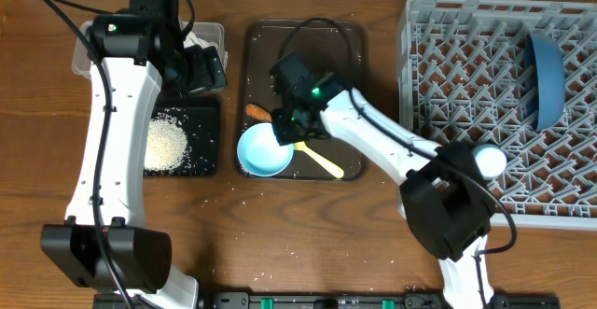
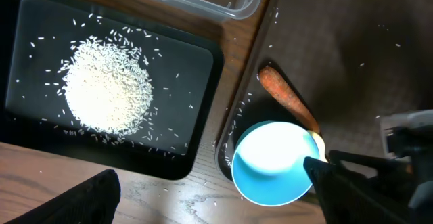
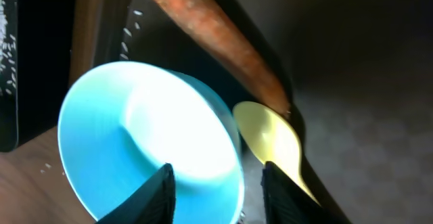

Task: Sort waste into correct bins and load items into the dishwasher rack
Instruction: 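Reach the right gripper to the light-blue bowl and grasp its rim, then carry the bowl right and set it in the dish rack beside the plate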

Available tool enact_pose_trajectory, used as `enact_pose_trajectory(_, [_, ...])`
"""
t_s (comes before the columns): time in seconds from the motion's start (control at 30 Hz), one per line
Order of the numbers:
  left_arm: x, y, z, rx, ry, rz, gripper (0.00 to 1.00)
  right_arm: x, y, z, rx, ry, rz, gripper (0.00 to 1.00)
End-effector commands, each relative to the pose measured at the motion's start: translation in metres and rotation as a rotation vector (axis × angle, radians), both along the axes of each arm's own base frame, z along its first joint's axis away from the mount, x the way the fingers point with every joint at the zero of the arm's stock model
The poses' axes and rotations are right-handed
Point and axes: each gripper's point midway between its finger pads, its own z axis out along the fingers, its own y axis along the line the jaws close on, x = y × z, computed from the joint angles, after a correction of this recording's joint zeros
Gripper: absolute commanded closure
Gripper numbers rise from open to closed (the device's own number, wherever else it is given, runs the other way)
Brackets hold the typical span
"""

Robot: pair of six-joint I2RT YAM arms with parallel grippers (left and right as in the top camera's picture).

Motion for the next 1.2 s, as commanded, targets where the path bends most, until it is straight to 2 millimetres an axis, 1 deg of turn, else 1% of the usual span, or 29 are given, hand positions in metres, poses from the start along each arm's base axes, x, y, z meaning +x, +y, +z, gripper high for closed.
enact_pose_trajectory(0.0, [0.0, 0.004, 0.001, 0.015, -0.002, 0.007, 0.04, 0.003, -0.002, -0.008, -0.05, -0.024, -0.041, 0.64])
enact_pose_trajectory(0.2, [0.0, 0.004, 0.001, 0.015, -0.002, 0.007, 0.04, 0.0, -0.006, -0.024, -0.079, 0.006, -0.047, 0.69])
enact_pose_trajectory(0.3, [0.0, 0.004, 0.001, 0.015, -0.002, 0.007, 0.04, -0.001, -0.006, -0.029, -0.084, 0.016, -0.05, 0.79])
enact_pose_trajectory(0.47, [0.0, 0.004, 0.001, 0.015, -0.002, 0.007, 0.04, 0.0, -0.007, -0.029, -0.086, 0.016, -0.05, 0.91])
enact_pose_trajectory(0.53, [0.0, 0.004, 0.001, 0.015, -0.002, 0.007, 0.04, 0.0, -0.007, -0.029, -0.087, 0.016, -0.05, 0.98])
enact_pose_trajectory(0.67, [0.0, 0.004, 0.001, 0.015, -0.002, 0.007, 0.04, 0.004, -0.008, -0.027, -0.079, 0.01, -0.058, 0.99])
enact_pose_trajectory(0.73, [0.0, 0.004, 0.001, 0.015, -0.002, 0.007, 0.03, 0.008, -0.01, -0.02, -0.065, 0.0, -0.068, 0.99])
enact_pose_trajectory(0.8, [0.0, 0.004, 0.001, 0.015, -0.002, 0.007, 0.04, 0.017, -0.015, -0.005, -0.045, -0.025, -0.083, 0.99])
enact_pose_trajectory(0.87, [0.0, 0.004, 0.001, 0.015, -0.002, 0.007, 0.03, 0.028, -0.021, 0.02, -0.011, -0.069, -0.095, 0.99])
enact_pose_trajectory(0.97, [0.0, 0.004, 0.001, 0.015, -0.002, 0.007, 0.04, 0.049, -0.041, 0.069, 0.048, -0.17, -0.127, 0.99])
enact_pose_trajectory(1.07, [0.0, 0.004, 0.001, 0.015, -0.002, 0.007, 0.04, 0.075, -0.079, 0.126, 0.078, -0.315, -0.225, 0.99])
enact_pose_trajectory(1.13, [0.0, 0.004, 0.001, 0.015, -0.002, 0.007, 0.03, 0.092, -0.112, 0.16, 0.058, -0.429, -0.319, 0.99])
enact_pose_trajectory(1.17, [0.0, 0.004, 0.001, 0.015, -0.002, 0.007, 0.04, 0.099, -0.135, 0.176, 0.022, -0.49, -0.384, 0.99])
